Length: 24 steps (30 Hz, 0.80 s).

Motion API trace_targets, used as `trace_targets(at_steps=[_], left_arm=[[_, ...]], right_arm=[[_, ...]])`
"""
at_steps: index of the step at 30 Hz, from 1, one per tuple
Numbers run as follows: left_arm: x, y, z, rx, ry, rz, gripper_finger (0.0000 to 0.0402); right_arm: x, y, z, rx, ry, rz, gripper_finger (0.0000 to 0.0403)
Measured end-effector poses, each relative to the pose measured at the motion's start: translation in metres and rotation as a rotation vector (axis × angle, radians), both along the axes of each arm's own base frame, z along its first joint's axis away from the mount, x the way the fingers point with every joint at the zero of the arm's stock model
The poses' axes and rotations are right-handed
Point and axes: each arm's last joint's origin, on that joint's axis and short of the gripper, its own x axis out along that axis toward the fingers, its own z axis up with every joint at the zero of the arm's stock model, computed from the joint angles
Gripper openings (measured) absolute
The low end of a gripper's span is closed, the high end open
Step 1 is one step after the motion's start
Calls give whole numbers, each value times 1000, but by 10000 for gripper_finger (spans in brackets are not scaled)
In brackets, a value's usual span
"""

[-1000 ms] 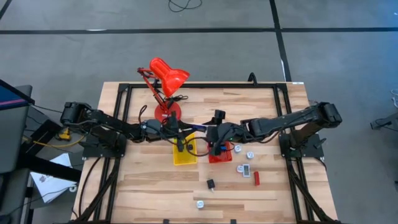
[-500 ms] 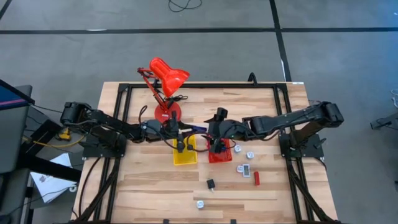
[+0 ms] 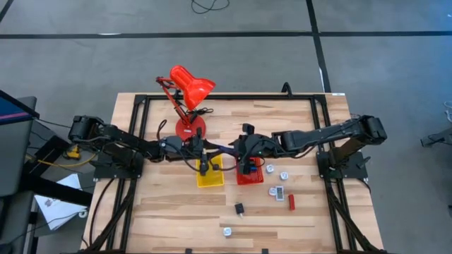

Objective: Pick & Place Office items
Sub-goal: Put the dark blue digital timer into the red bin

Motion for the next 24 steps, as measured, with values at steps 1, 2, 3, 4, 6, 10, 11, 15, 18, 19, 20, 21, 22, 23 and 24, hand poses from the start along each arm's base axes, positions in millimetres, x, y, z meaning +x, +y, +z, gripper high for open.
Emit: trace_targets(at_steps=[1,2,3,4,6,10,11,15,18,19,20,21,22,23,24], left_arm=[[0,0,0,0,0,0,61],[0,0,0,0,0,2,61],[0,0,0,0,1,3,61],[0,0,0,1,3,3,62],[0,0,0,4,4,4,68],[0,0,0,7,4,-8,92],[0,0,0,7,3,-8,98],[-1,0,0,7,3,-7,128],[-3,0,1,9,23,-7,167],[-5,0,2,10,38,-6,181],[-8,0,3,10,45,-5,194],[-10,1,5,10,48,-4,205],[-13,1,6,10,54,-4,216],[-18,1,6,8,58,-4,226],[-22,2,7,4,53,-3,234]], right_arm=[[0,0,0,0,0,0,120],[0,0,0,4,1,5,102],[0,0,0,10,2,13,84],[0,0,0,16,3,15,66],[0,0,0,22,4,22,42],[-1,0,-1,23,13,33,43],[-1,1,-1,23,18,33,43],[-3,1,-3,25,46,32,43],[-6,0,-7,23,94,28,43],[-7,0,-9,26,115,23,43],[-9,0,-10,32,139,18,43],[-11,0,-13,40,170,21,43],[-13,0,-15,52,208,30,44],[-16,0,-18,66,241,35,45],[-18,0,-21,81,260,35,46]])
